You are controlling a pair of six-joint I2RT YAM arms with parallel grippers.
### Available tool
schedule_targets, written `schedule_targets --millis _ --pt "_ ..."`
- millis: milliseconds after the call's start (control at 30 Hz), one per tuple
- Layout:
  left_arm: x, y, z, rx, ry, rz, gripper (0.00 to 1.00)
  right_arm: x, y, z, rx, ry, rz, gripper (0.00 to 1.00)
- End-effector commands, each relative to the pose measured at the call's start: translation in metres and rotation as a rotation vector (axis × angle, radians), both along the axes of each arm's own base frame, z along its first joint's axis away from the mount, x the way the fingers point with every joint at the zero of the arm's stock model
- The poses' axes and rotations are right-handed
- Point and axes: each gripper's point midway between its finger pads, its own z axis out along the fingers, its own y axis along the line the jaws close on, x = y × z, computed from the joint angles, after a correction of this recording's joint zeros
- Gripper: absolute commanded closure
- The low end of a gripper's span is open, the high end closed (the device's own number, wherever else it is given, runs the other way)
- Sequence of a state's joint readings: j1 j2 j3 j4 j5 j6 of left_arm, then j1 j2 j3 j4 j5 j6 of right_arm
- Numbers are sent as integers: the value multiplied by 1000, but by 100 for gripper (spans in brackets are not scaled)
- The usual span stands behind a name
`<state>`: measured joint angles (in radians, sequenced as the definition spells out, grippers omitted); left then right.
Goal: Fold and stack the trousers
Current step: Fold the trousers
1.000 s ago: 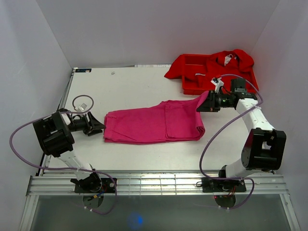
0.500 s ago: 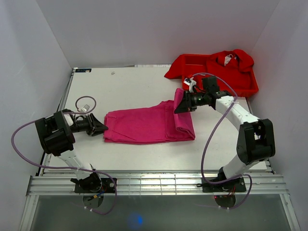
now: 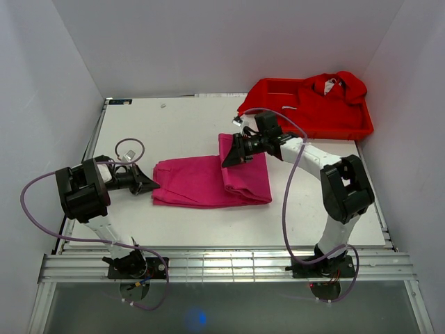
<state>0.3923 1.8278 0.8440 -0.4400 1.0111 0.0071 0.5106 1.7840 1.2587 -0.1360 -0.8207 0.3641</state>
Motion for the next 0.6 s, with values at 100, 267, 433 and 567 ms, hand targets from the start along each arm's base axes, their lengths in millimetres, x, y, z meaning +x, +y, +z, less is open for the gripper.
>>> schedule_targets --millis 100,267,433,567 --pt "-4 -18 0 -36 10 -14 100 4 62 27 109 -21 41 92" --pt "-7 -26 -7 -36 21 -23 100 -6 98 20 138 46 67 92" --pt "-7 -27 -12 -30 34 -21 100 -18 128 8 139 102 99 92" --pt "-11 -29 -20 -24 48 -31 100 -19 145 1 155 133 106 92"
